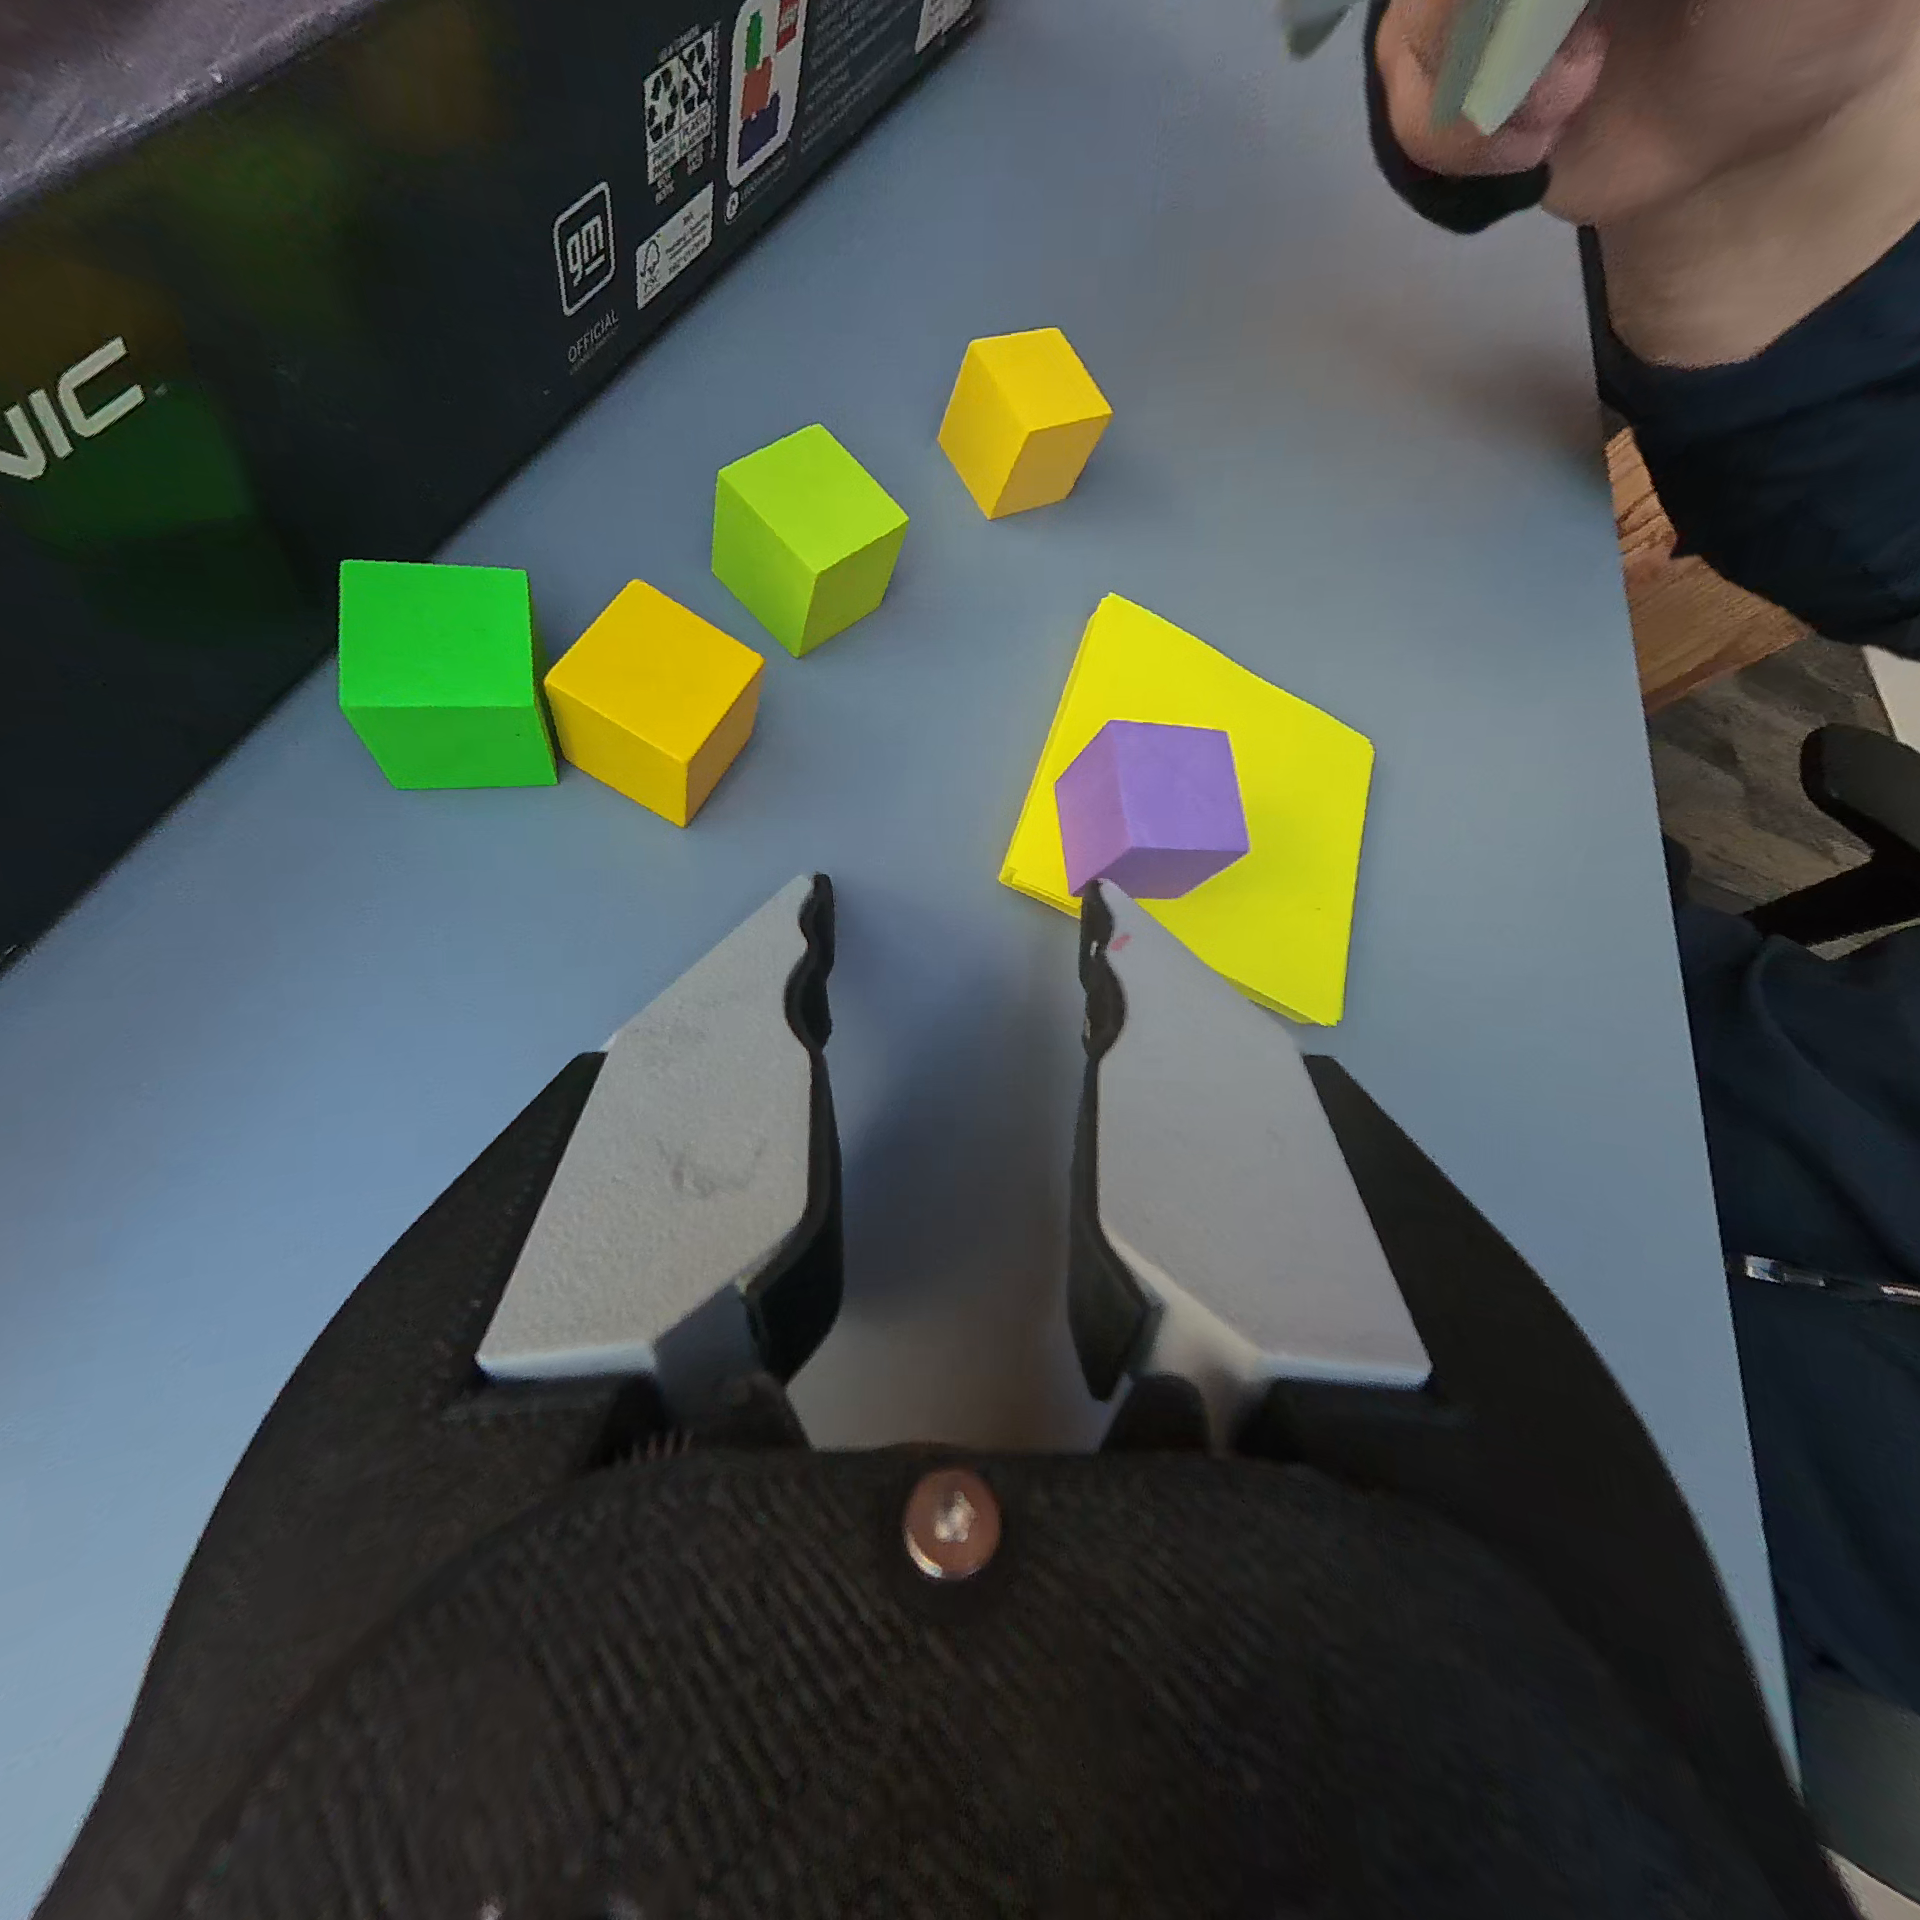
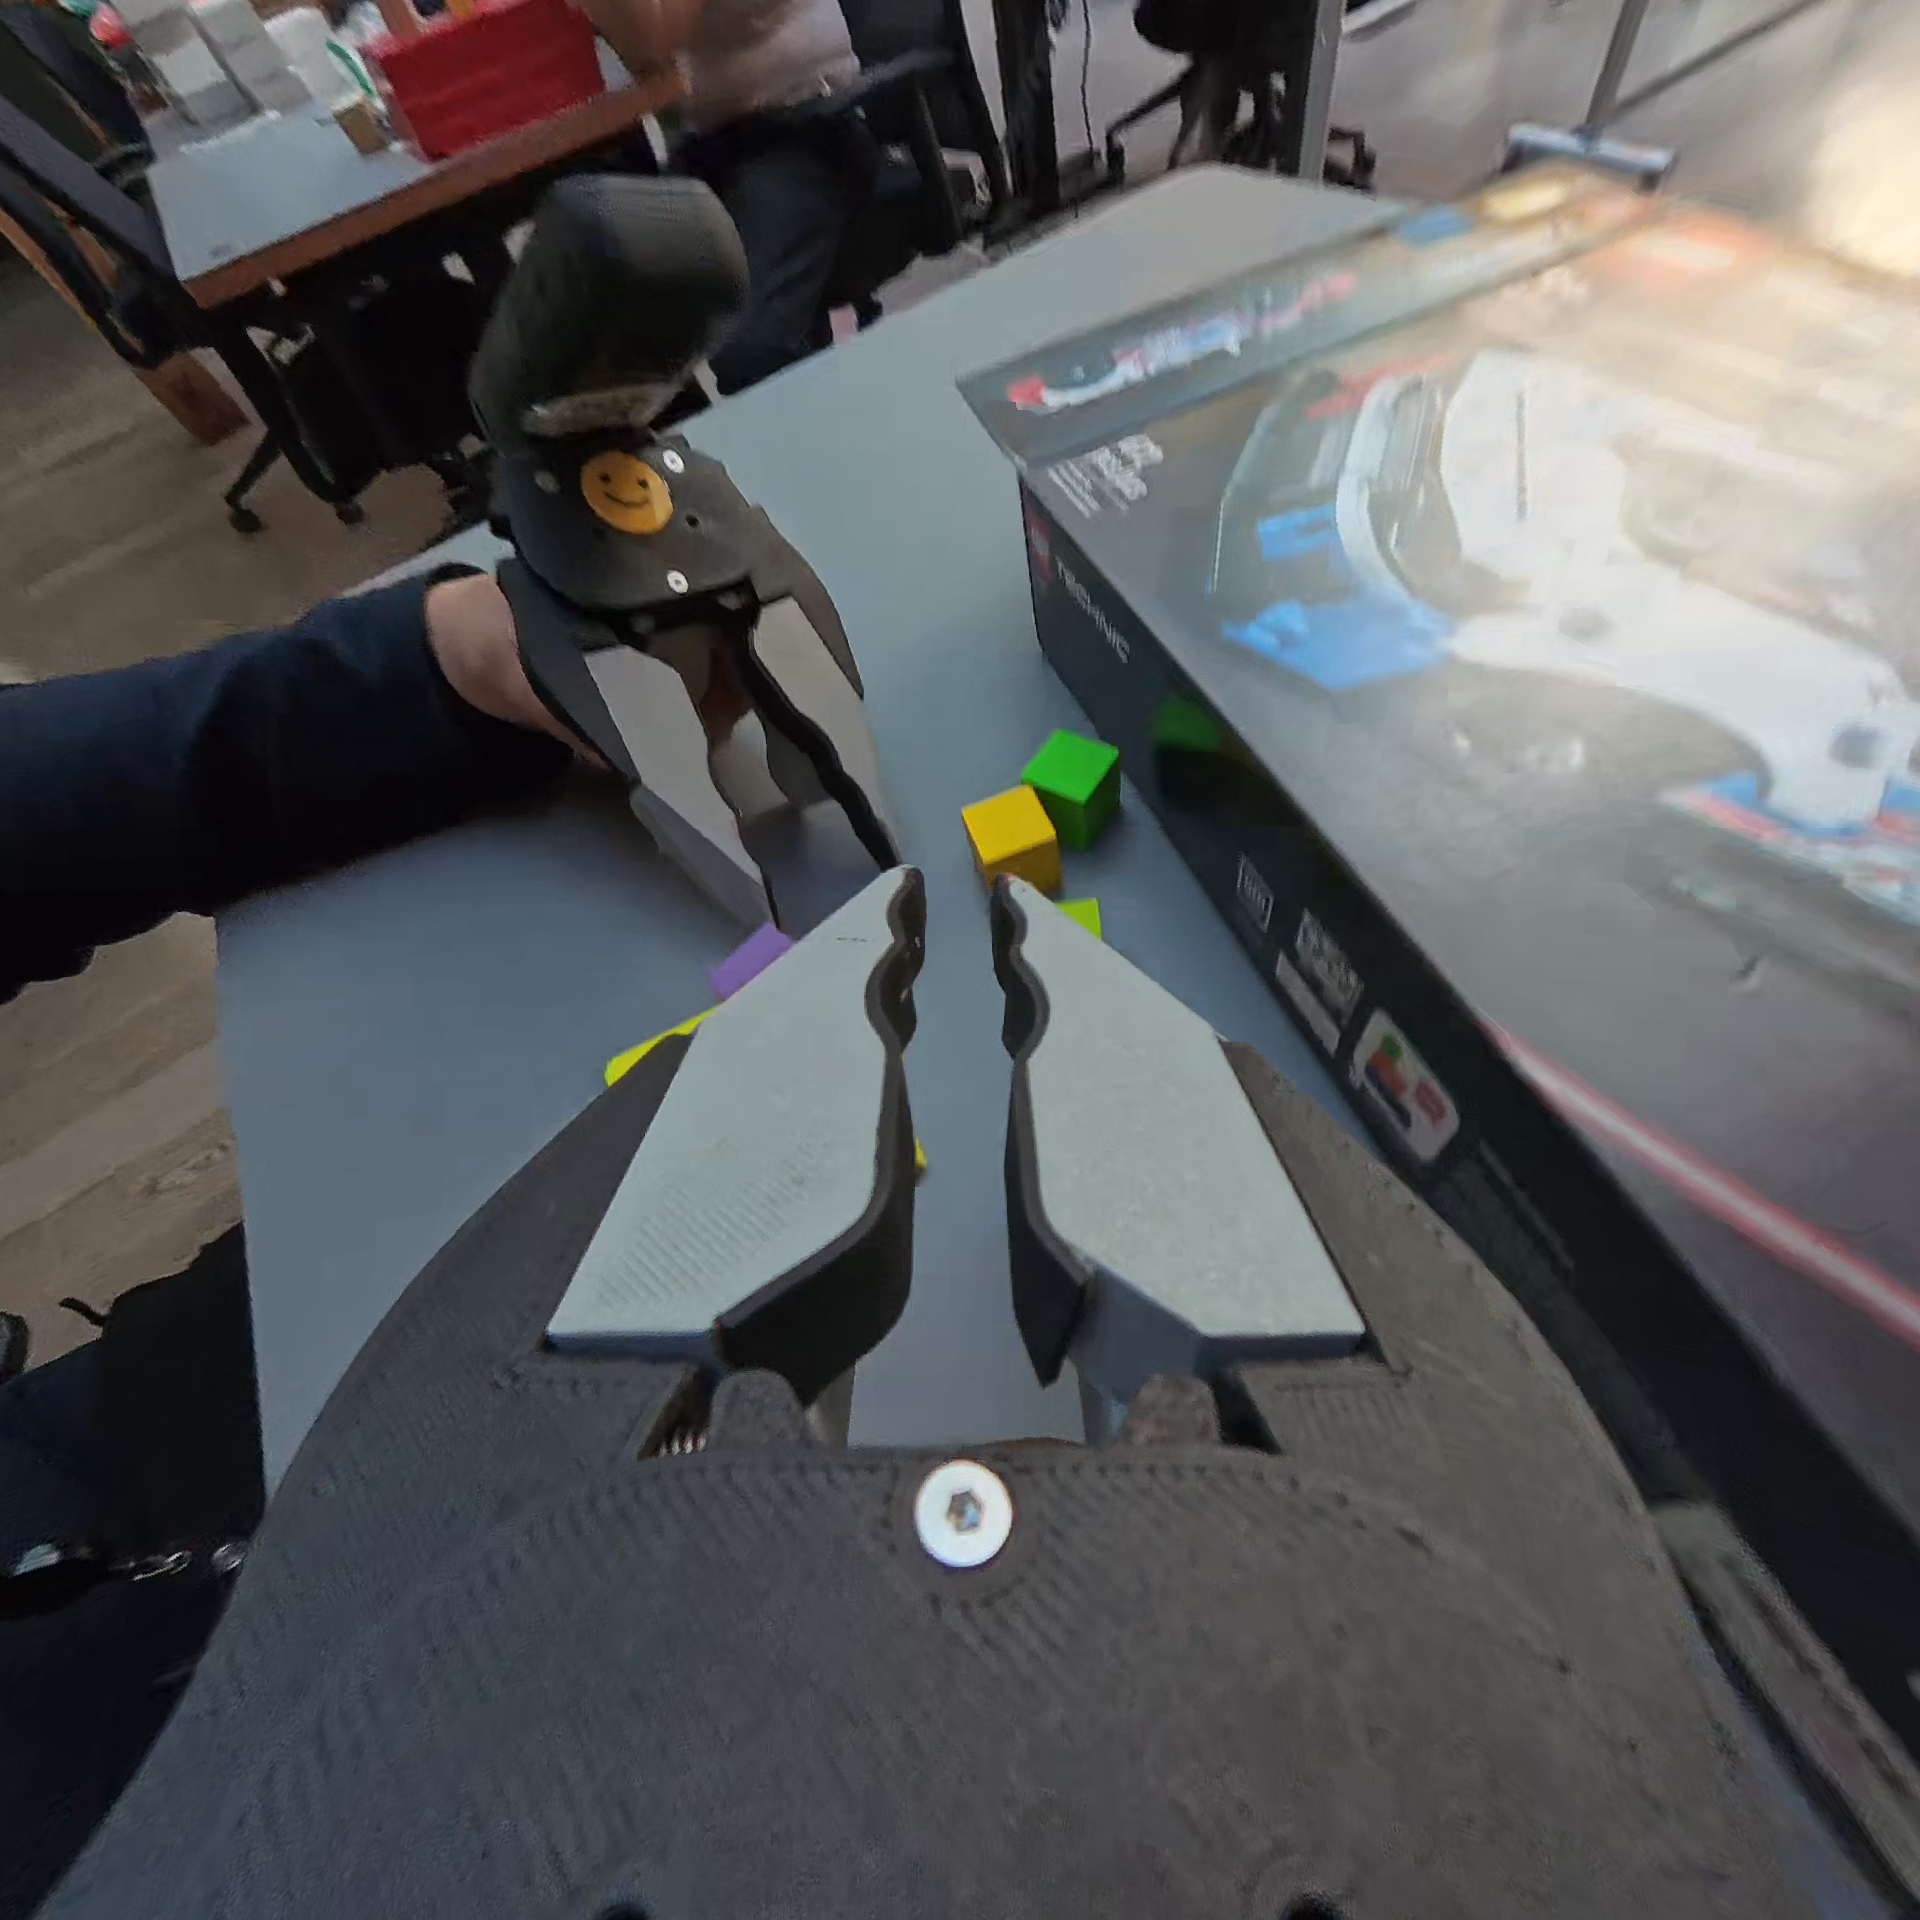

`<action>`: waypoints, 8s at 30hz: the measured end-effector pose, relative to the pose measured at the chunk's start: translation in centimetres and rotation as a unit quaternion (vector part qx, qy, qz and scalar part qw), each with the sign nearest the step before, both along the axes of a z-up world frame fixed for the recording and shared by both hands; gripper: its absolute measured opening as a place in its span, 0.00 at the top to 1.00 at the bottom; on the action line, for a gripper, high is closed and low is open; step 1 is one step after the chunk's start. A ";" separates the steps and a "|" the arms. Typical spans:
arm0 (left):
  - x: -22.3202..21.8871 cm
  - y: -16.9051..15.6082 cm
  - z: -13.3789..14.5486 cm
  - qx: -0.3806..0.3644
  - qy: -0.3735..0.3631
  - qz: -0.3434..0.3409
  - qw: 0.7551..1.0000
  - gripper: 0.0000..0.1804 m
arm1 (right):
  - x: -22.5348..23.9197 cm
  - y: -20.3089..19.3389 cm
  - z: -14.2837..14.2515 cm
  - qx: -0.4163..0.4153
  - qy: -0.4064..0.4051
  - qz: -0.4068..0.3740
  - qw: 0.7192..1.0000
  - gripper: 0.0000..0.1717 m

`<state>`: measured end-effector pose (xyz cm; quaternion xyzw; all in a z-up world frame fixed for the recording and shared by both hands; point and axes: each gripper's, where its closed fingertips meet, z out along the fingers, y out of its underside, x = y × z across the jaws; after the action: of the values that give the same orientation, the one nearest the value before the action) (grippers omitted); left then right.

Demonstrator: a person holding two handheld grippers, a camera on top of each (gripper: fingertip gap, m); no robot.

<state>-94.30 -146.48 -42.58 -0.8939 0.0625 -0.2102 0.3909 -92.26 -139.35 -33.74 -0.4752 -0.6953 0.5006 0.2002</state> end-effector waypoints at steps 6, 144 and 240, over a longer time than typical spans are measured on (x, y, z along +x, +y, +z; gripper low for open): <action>-0.5 0.2 -0.2 -0.001 0.017 0.016 1.000 0.79 | -5.7 1.1 3.1 0.093 0.173 -0.039 0.980 0.93; -6.9 -1.9 6.1 0.216 0.175 0.223 0.934 0.94 | -5.8 1.2 -5.6 0.291 0.134 0.071 0.945 1.00; 7.5 0.3 1.2 0.095 0.117 -0.108 0.983 0.74 | -3.2 -1.5 -6.9 0.124 -0.062 0.084 0.987 0.85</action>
<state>-86.81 -146.23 -41.36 -0.8594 0.2232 -0.1386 0.4387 -95.43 -140.85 -40.60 -0.4163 -0.8007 0.3953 0.1712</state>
